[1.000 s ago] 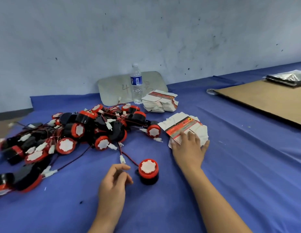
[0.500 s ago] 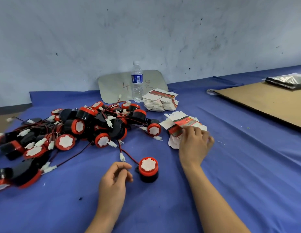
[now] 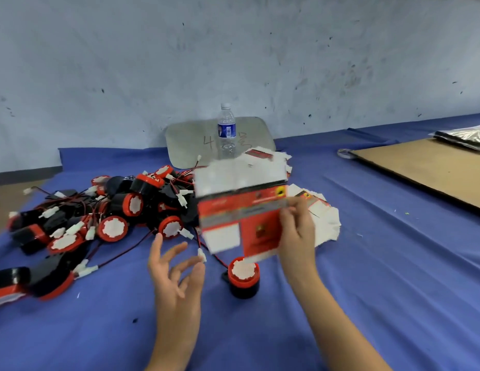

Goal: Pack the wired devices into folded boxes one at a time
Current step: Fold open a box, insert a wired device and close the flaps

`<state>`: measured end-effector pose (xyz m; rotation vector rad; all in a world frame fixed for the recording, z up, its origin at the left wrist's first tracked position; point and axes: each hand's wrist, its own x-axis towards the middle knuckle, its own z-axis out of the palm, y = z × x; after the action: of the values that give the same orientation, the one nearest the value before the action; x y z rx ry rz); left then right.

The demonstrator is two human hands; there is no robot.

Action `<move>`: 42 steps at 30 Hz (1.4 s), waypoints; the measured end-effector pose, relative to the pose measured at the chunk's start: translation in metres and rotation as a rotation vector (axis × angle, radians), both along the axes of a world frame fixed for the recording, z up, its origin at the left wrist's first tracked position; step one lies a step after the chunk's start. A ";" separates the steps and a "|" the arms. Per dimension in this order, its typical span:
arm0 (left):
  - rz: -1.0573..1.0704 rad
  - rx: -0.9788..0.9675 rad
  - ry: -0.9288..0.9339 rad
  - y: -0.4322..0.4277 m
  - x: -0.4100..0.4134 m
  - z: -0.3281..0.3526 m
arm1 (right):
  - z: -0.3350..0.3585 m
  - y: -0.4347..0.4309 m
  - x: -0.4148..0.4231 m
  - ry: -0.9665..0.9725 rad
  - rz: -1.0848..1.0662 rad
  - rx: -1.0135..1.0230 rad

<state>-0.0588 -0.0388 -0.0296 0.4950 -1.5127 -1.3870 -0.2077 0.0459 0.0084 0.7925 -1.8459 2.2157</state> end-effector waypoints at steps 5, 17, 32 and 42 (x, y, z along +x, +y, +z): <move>0.005 0.018 0.205 0.000 0.005 -0.003 | -0.016 -0.012 0.039 0.210 0.170 0.326; 0.107 0.040 0.267 -0.005 0.001 -0.001 | -0.009 -0.006 0.046 0.250 0.327 0.371; 0.021 0.084 -0.037 -0.007 -0.004 -0.004 | -0.007 -0.005 0.057 -0.241 0.901 0.186; -0.236 0.059 0.095 0.005 0.004 0.004 | -0.005 -0.011 0.062 -0.168 0.856 0.040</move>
<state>-0.0552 -0.0337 -0.0258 0.2879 -1.4927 -1.6178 -0.1458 0.0354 0.0030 1.7035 -1.8313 2.7763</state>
